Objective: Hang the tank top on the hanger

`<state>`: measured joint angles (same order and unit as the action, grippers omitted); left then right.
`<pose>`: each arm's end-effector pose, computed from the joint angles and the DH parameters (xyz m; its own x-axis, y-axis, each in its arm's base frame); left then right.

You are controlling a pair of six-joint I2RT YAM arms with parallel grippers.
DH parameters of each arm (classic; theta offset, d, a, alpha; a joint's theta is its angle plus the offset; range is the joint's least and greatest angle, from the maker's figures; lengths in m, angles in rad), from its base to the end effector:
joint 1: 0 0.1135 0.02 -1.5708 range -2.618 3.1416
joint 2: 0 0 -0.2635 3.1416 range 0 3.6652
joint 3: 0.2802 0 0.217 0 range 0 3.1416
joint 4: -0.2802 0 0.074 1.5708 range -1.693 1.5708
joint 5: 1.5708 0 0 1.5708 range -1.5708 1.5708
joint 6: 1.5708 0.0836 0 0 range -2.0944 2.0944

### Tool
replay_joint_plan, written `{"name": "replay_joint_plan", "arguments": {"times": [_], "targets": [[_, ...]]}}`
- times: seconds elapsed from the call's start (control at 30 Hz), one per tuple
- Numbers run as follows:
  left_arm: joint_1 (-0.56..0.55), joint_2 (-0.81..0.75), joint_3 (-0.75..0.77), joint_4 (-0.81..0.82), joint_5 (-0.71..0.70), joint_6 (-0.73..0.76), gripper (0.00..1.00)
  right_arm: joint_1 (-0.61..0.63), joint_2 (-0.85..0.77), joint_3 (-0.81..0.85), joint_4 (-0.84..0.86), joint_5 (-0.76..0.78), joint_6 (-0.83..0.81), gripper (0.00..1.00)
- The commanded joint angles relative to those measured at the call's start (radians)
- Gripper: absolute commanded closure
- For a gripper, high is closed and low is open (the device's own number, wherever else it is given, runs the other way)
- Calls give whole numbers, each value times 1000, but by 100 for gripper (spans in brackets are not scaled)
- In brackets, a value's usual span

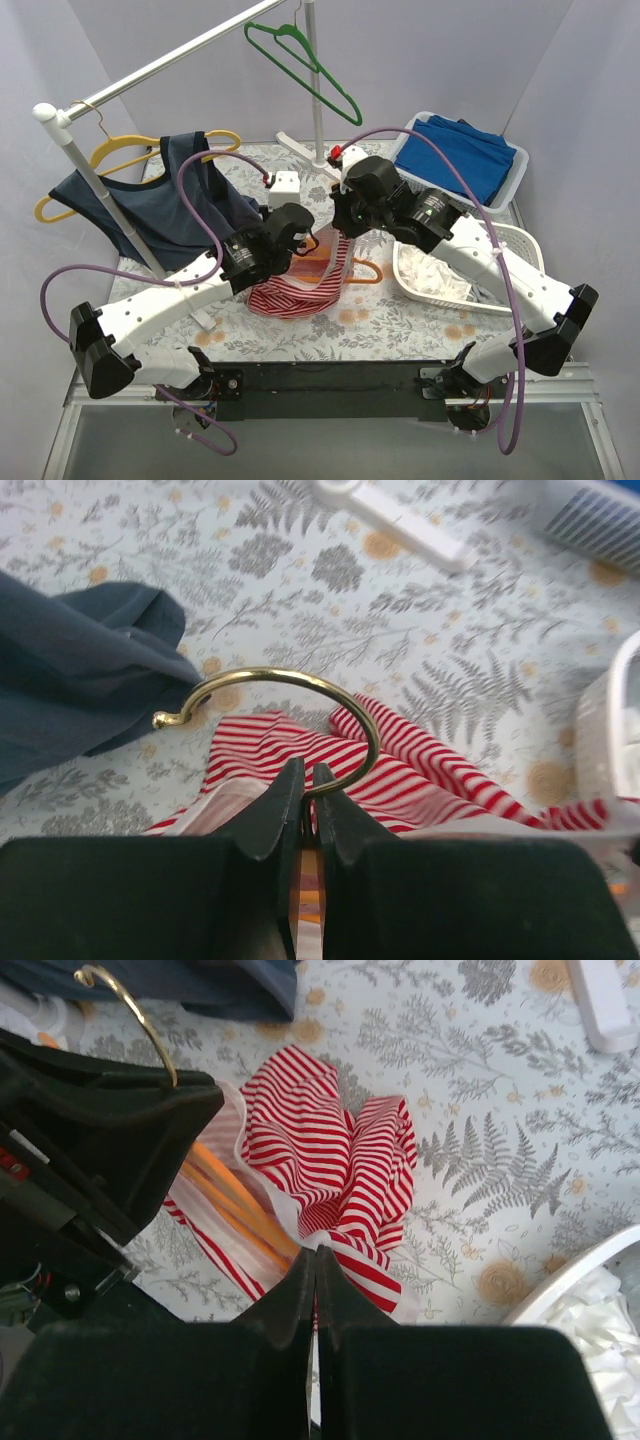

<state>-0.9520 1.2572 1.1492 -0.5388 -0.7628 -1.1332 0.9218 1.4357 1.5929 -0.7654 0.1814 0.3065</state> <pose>0.1977 -0.1781 0.3203 -0.3918 -0.5786 -0.7153 -0.2026 0.8127 -0.5464 0.1990 0.2373 0.3772 -0.5387 -0.2190 -0.8135 -0.5576 0.8166 0.1493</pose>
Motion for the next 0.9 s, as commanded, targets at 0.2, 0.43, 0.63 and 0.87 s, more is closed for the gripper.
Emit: {"name": "replay_joint_plan", "arguments": {"times": [0.2,0.43,0.63,0.87], "targets": [[-44,71,406,-121,-38,88,100,-47,-96,131,-37,-34,-135,61],[-54,100,483,-162,26,188,100,-51,-300,44,35,-112,-296,35],[-56,76,503,-167,140,240,100,-54,-475,-143,87,-311,-374,31],[-56,39,518,-170,278,270,100,-54,-535,-343,127,-487,-357,30]]}}
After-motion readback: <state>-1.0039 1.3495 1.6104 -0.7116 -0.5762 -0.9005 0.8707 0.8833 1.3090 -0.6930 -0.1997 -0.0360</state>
